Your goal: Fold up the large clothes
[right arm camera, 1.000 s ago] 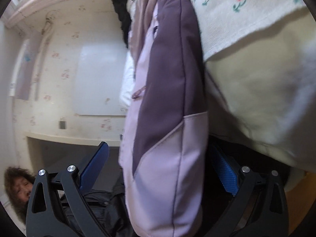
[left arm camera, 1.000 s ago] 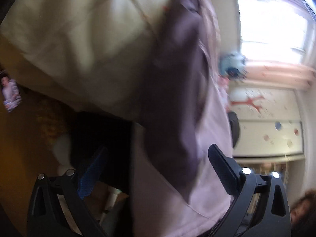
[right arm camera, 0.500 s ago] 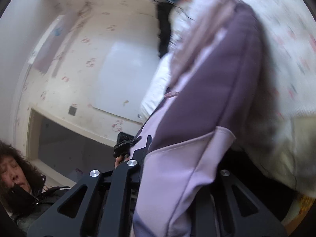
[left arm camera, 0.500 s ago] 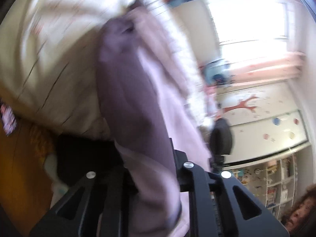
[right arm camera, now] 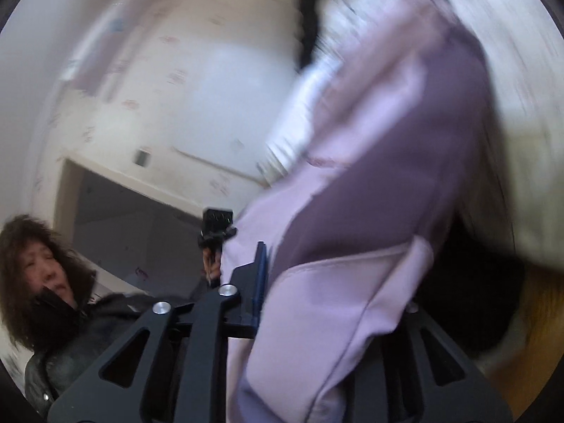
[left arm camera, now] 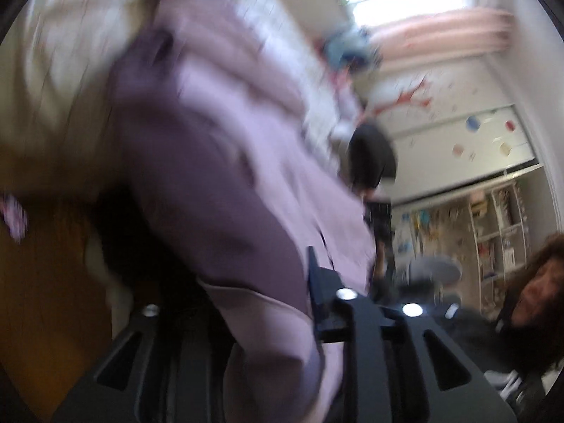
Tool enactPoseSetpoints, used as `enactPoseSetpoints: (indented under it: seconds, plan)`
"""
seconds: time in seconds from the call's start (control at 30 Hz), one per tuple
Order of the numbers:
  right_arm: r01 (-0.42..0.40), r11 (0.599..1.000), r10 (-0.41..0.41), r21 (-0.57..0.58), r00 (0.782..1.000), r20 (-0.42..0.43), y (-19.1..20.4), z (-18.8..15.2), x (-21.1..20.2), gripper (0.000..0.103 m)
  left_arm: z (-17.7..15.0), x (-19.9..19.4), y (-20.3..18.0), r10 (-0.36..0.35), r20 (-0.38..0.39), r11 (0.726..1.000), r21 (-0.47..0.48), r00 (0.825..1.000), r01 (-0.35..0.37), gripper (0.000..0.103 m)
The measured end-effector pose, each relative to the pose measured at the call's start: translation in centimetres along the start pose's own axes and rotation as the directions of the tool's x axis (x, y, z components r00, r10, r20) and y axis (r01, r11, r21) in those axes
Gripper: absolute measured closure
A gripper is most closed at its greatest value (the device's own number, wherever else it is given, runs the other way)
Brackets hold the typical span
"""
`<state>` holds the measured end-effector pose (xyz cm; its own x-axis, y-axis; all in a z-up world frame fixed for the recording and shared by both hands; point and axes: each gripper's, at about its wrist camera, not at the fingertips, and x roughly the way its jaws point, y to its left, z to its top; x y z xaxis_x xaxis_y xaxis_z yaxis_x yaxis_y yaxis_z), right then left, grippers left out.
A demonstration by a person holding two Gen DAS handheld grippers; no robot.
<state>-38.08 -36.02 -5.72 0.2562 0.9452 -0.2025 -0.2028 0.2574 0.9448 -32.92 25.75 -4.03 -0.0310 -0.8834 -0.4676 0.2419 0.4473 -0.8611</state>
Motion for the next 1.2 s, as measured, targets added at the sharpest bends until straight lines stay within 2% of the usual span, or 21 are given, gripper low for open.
enactPoseSetpoints:
  seconds: [0.03,0.07,0.1,0.13,0.17,0.23,0.3,0.4,0.47,0.5,0.53,0.57,0.6,0.7,0.77,0.87,0.97,1.03,1.13,1.2]
  plan:
    - [0.011,1.0,-0.011,0.029,1.0,-0.02,-1.3,-0.9,0.3,0.067,-1.0,0.5,1.2,-0.006,-0.013,1.0,-0.021,1.0,0.005,0.066]
    - [0.01,0.998,-0.008,0.062,1.0,-0.03,-2.6,-1.6,0.6,0.063,-2.0,0.8,2.5,-0.025,-0.013,0.999,-0.041,1.0,0.024,0.058]
    - [-0.005,0.996,0.008,0.084,1.0,-0.026,-3.4,-1.8,0.7,0.063,-3.4,0.8,3.7,-0.052,0.003,0.997,-0.058,0.999,0.052,0.048]
    - [-0.032,0.994,0.033,0.106,0.999,-0.014,-4.4,-2.4,0.6,0.06,-3.9,0.6,4.7,-0.07,0.029,0.994,-0.078,0.997,0.072,0.042]
    - [-0.047,0.992,0.048,0.119,0.999,-0.007,-5.0,-2.7,0.4,0.05,-4.8,0.3,5.5,-0.076,0.052,0.992,-0.096,0.996,0.08,0.034]
    - [-0.047,0.989,0.047,0.143,0.999,0.004,-5.9,-3.2,0.3,0.042,-5.4,0.2,7.2,-0.104,0.084,0.985,-0.128,0.991,0.114,0.031]
    - [-0.059,0.987,0.056,0.153,0.998,0.018,-6.3,-3.3,0.1,0.042,-5.7,1.0,8.4,-0.134,0.107,0.977,-0.153,0.985,0.15,0.022]
    - [-0.077,0.986,0.067,0.148,0.995,0.07,-6.3,-3.1,-0.3,0.042,-5.8,2.6,8.1,-0.179,0.102,0.97,-0.147,0.979,0.193,0.02]
    - [-0.072,0.988,0.061,0.133,0.994,0.09,-5.7,-3.1,0.2,0.042,-5.5,3.3,6.9,-0.181,0.099,0.974,-0.116,0.978,0.192,0.021]
    - [-0.065,0.991,0.053,0.121,0.994,0.097,-5.3,-3.2,0.9,0.043,-5.6,3.6,6.2,-0.17,0.112,0.978,-0.101,0.979,0.182,0.021]
    - [-0.054,0.993,0.044,0.108,0.994,0.099,-5.0,-3.1,1.2,0.057,-5.3,3.4,5.7,-0.154,0.124,0.981,-0.101,0.98,0.167,0.023]
    - [-0.049,0.994,0.039,0.096,0.994,0.099,-4.6,-3.1,1.7,0.071,-5.1,3.1,5.4,-0.13,0.138,0.984,-0.105,0.982,0.145,0.037]
    - [-0.05,0.994,0.041,0.093,0.994,0.103,-4.3,-3.1,2.0,0.072,-5.0,3.0,5.1,-0.106,0.147,0.986,-0.109,0.983,0.123,0.056]
    - [-0.061,0.997,0.053,0.055,0.989,0.14,-3.4,-2.8,2.1,0.077,-4.3,1.6,3.3,-0.032,0.181,0.996,-0.072,0.983,0.046,0.077]
    - [-0.09,0.996,0.086,0.021,0.982,0.166,-2.4,-2.5,1.7,0.079,-4.2,0.6,1.0,-0.017,0.226,1.0,-0.016,0.974,0.021,0.082]
    - [-0.125,0.991,0.132,-0.051,0.975,0.179,0.0,-1.3,1.4,0.079,-3.6,-1.1,-2.7,-0.018,0.283,0.998,0.068,0.959,-0.001,0.083]
    - [-0.156,0.982,0.173,-0.109,0.97,0.169,2.2,-0.5,1.6,0.078,-3.3,-1.9,-4.2,-0.03,0.283,0.992,0.124,0.959,-0.005,0.084]
    - [-0.135,0.985,0.149,-0.107,0.979,0.136,1.7,-0.9,1.3,0.075,-3.4,-1.4,-2.9,-0.018,0.237,0.994,0.105,0.971,-0.007,0.083]
    - [-0.054,0.998,0.056,-0.028,0.997,0.058,-0.7,-1.8,2.1,0.062,-3.8,0.4,1.1,0.031,0.133,0.999,0.014,0.991,-0.033,0.083]
    - [-0.007,1.0,0.007,0.026,1.0,0.008,-2.8,-2.9,2.8,0.059,-4.6,1.3,2.9,0.025,0.115,0.999,-0.03,0.993,-0.021,0.078]
